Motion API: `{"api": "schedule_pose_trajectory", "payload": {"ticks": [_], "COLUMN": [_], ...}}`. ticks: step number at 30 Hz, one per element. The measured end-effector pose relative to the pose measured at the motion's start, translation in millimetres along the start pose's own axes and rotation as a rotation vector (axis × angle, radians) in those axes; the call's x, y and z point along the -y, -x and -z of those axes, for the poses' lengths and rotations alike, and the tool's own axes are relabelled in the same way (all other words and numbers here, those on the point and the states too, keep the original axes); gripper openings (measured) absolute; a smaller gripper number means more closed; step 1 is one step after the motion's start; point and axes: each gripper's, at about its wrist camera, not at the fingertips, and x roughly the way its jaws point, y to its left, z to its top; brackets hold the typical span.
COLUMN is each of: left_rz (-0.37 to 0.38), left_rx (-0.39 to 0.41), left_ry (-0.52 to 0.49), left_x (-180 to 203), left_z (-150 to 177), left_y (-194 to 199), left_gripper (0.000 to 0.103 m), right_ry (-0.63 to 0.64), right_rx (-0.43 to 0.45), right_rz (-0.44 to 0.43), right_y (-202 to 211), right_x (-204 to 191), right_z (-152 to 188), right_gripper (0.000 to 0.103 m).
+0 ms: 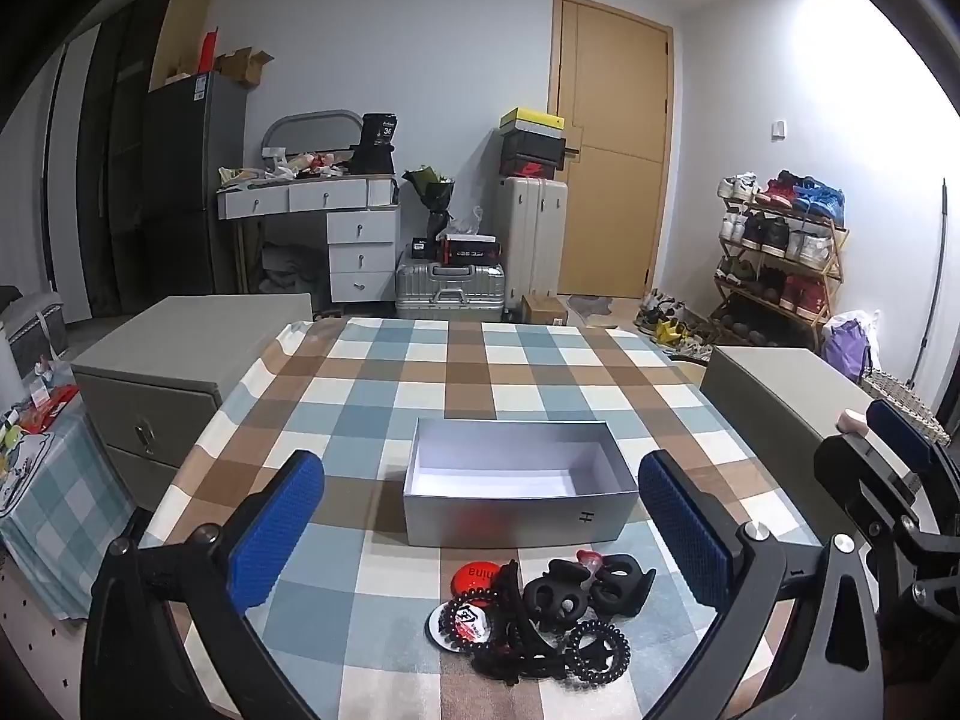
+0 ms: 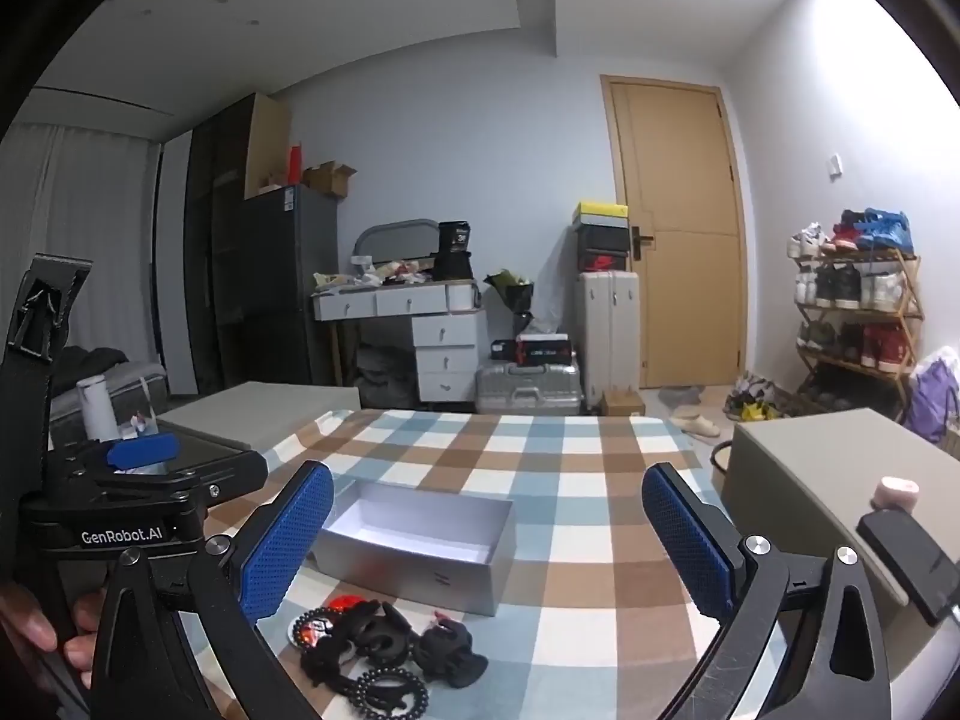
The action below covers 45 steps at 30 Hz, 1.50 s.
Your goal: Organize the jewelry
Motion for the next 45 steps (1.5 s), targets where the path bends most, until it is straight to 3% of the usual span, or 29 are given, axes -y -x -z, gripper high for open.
{"api": "schedule_pose_trajectory", "payload": {"ticks": [45], "left_rz": [0.016], "left_rx": [-0.023], "left_ry": [0.005], "left_x": [-2], "left_z": [10], "left_y": [1], "left_gripper": [0.102], "right_ry": [-0.003], "right_rx": [-0.016], "right_rz": [-0.007], "right_y": [0], "right_x": [0], "right_z": [3], "right_gripper": [0.103]}}
